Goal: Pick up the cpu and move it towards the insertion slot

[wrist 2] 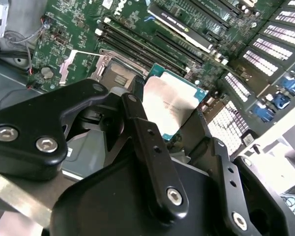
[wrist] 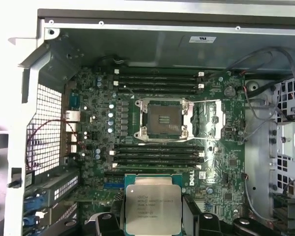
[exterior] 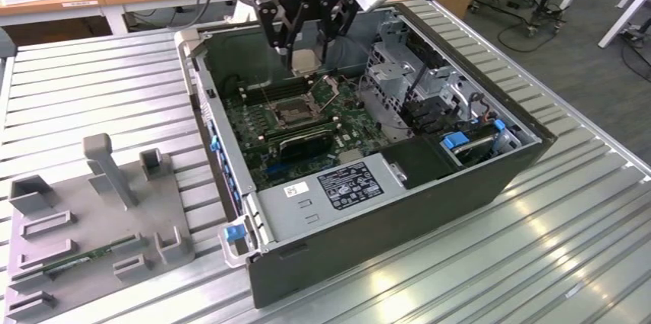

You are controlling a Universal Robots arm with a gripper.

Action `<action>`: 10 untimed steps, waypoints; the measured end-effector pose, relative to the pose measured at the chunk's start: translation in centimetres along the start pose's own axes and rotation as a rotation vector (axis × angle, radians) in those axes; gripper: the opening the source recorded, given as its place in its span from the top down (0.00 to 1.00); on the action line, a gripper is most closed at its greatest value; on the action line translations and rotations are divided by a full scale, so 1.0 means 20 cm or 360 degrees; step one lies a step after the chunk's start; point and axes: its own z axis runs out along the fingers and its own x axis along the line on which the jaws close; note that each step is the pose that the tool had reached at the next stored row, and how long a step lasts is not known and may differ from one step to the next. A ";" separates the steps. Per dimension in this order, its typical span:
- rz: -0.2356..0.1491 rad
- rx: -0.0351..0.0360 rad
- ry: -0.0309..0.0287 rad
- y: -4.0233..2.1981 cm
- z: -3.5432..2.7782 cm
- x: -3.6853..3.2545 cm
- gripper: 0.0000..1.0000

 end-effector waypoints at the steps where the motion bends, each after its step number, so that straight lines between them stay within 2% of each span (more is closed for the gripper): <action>1: 0.0000 0.0000 0.00001 0.004 0.002 -0.004 0.45; 10: 0.0001 0.0000 0.00000 0.019 0.019 -0.033 0.45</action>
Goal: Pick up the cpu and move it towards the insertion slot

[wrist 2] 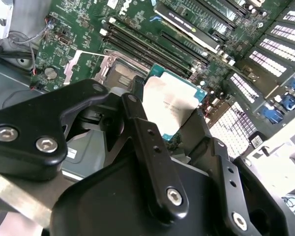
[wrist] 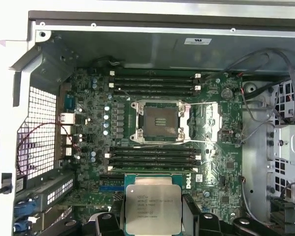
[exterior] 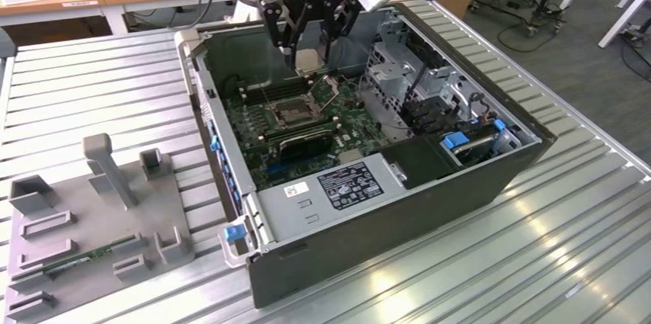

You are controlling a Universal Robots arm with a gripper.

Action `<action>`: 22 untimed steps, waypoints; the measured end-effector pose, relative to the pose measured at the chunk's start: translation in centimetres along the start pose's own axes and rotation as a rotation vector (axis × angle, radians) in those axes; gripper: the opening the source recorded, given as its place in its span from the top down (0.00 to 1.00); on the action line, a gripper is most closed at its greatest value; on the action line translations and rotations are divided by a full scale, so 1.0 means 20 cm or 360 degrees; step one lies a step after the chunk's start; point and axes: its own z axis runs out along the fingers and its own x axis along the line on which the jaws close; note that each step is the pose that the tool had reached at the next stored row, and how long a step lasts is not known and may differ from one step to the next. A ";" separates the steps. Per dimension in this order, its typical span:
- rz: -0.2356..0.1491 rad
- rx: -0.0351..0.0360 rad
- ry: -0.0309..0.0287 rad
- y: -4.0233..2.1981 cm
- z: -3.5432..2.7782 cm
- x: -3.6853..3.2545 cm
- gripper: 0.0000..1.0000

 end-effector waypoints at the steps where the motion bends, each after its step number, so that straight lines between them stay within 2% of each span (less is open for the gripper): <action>1: 0.0000 0.0000 0.00000 0.001 0.001 -0.002 0.45; 14: 0.0000 0.0000 -0.00001 0.037 0.019 -0.027 0.45; 22: 0.0000 0.0000 0.00001 0.039 0.019 -0.028 0.45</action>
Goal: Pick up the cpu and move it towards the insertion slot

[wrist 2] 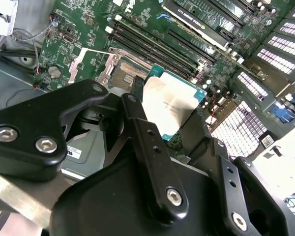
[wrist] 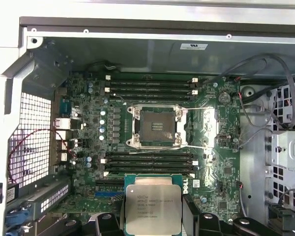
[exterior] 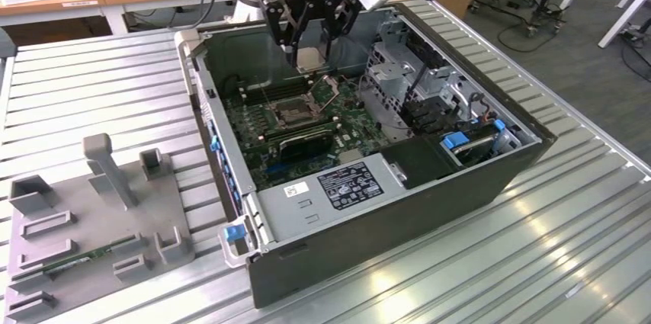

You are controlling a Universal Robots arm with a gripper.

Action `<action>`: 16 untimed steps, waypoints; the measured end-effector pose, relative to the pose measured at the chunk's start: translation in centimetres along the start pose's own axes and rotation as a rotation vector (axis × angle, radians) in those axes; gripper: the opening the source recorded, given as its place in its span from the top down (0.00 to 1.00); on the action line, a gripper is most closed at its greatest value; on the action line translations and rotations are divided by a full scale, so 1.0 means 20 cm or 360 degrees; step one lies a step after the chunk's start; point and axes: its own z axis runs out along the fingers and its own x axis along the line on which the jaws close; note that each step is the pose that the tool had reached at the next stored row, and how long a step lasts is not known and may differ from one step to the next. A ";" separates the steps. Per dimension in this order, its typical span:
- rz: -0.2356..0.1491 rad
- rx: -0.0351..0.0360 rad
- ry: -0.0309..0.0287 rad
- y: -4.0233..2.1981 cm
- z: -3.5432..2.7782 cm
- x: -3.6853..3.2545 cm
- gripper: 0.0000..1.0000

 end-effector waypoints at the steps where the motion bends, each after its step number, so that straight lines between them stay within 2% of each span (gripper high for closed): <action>1: 0.0000 0.0000 -0.00001 0.000 0.000 0.000 0.45; 6: 0.0000 0.0000 -0.00001 0.007 0.003 -0.001 0.45; 10: 0.0000 0.0000 -0.00001 0.037 0.018 -0.005 0.45; 16: 0.0000 0.0000 -0.00001 0.082 0.051 -0.034 0.45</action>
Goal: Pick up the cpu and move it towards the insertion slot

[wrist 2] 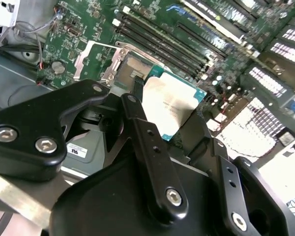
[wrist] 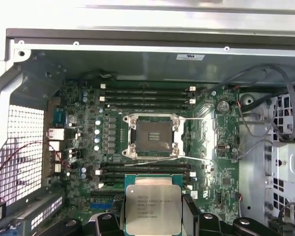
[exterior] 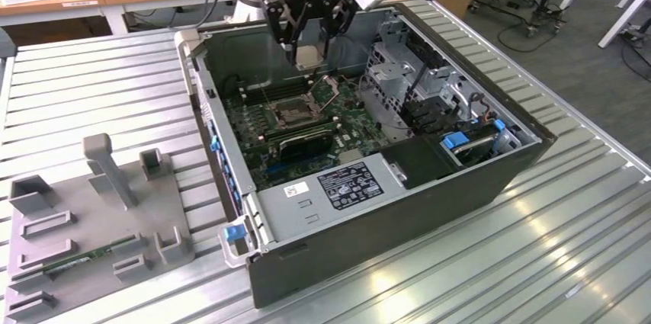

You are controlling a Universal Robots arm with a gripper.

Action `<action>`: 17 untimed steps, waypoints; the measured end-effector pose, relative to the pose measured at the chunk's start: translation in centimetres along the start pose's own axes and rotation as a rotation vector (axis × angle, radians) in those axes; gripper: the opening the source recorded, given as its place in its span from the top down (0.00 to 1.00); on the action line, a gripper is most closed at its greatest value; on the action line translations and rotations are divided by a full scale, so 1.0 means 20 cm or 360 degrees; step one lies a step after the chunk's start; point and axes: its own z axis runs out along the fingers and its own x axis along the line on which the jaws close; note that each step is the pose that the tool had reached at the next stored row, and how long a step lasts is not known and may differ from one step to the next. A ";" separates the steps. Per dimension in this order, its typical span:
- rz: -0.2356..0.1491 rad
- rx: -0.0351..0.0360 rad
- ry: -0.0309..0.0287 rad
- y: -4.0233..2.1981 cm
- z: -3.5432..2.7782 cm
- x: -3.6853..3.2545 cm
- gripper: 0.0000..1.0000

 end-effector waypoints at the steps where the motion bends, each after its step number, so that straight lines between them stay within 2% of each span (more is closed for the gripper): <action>1: 0.0000 0.0000 0.00001 0.008 0.005 -0.004 0.45; 6: 0.0000 0.0000 0.00000 0.062 0.040 -0.022 0.45; 12: 0.0000 0.0000 0.00001 0.145 0.071 -0.023 0.45; 17: 0.0000 0.0000 -0.00001 0.183 0.096 -0.024 0.45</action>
